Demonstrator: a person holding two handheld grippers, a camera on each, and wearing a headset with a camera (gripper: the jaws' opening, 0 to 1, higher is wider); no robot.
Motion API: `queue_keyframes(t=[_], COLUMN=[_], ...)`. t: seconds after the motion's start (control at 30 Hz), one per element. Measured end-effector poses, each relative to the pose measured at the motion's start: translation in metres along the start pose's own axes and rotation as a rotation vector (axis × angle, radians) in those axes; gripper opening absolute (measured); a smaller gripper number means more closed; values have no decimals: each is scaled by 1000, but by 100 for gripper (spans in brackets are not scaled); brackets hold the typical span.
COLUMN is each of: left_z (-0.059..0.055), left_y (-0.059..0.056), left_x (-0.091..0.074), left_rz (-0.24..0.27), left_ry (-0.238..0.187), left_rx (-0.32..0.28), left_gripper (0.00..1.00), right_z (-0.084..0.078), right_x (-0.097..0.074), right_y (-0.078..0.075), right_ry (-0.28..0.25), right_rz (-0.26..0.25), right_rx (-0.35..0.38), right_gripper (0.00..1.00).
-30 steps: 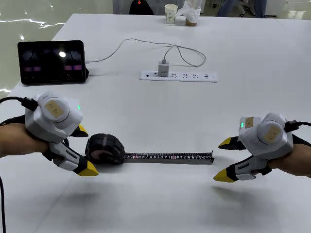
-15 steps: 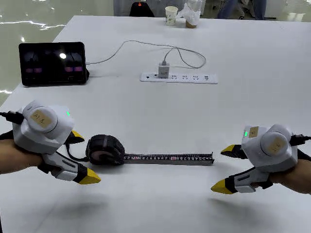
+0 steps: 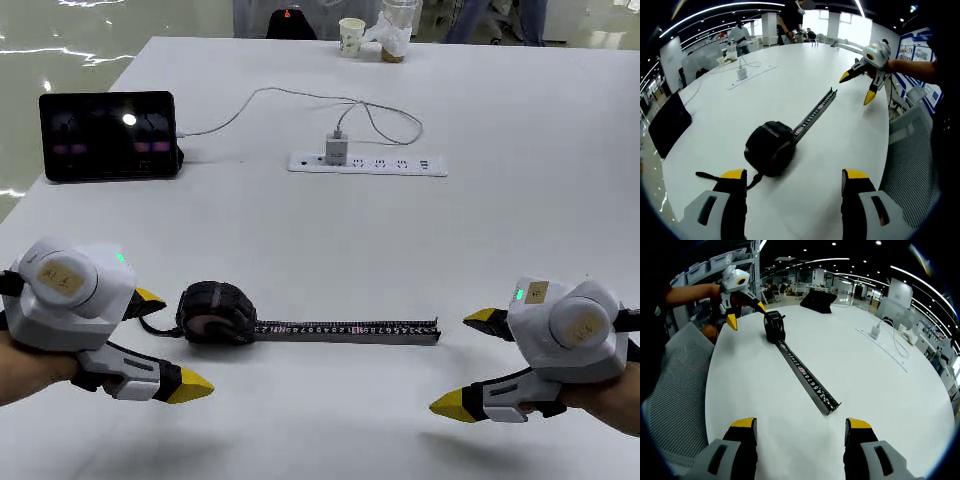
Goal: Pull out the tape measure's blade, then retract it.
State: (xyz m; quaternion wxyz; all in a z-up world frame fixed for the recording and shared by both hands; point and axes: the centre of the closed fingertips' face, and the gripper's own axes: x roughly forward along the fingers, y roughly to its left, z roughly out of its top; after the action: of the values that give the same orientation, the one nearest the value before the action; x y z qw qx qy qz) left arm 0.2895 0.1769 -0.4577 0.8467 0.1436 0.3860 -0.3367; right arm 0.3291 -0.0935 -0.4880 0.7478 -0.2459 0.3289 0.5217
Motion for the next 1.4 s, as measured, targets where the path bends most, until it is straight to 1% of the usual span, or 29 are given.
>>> queue_keyframes(t=[0.2,0.33,0.4,0.47,0.5,0.57,0.7,0.77,0.8,0.83,0.9,0.97,1.0,1.07,1.13,1.17,1.27,1.3,1.33,1.4], left_z=[-3,-5,-4,-3,-1,0,3,6,9,9,11,11,12,10,10,10,9,9,9,8], left_y=[-7,-13,-16,-19,-21,-24,-26,-27,-29,-30,-32,-35,-35,-35,-34,-37,-37,-37,-37,-37], left_x=[-3,-4,-5,-7,-7,-9,-12,-15,-16,-17,-19,-20,-21,-23,-25,-27,-30,-31,-33,-35], left_rz=[19,40,51,61,69,83,112,135,149,154,176,180,191,210,233,232,256,265,275,289], left_ry=[-28,-59,-81,-99,-116,-137,-165,-191,-211,-217,-237,-249,-259,-265,-284,-289,-307,-316,-326,-341], left_rx=[-50,-89,-106,-118,-132,-146,-175,-186,-191,-195,-206,-208,-210,-231,-247,-252,-277,-288,-307,-318], left_gripper=[76,77,77,77,78,80,82,83,84,85,86,86,87,88,91,91,91,92,92,93], right_z=[3,9,11,13,14,16,20,23,25,26,31,34,35,36,37,37,40,41,44,46], right_x=[-2,-4,-5,-6,-7,-8,-10,-11,-12,-12,-15,-17,-18,-19,-19,-19,-21,-22,-25,-27], right_y=[5,10,11,13,13,15,17,20,22,23,22,26,28,33,37,39,39,39,37,40], right_ry=[-28,-64,-85,-94,-103,-119,-148,-163,-175,-183,-213,-235,-248,-256,-260,-264,-292,-304,-323,-335], right_rz=[-23,-43,-62,-77,-90,-102,-132,-138,-147,-155,-194,-200,-199,-202,-203,-210,-241,-254,-278,-280], right_rx=[27,53,68,78,81,96,125,138,144,150,163,186,206,215,224,233,257,266,276,284], right_gripper=[74,77,78,78,79,80,83,83,84,84,85,87,86,86,87,87,90,91,93,93])
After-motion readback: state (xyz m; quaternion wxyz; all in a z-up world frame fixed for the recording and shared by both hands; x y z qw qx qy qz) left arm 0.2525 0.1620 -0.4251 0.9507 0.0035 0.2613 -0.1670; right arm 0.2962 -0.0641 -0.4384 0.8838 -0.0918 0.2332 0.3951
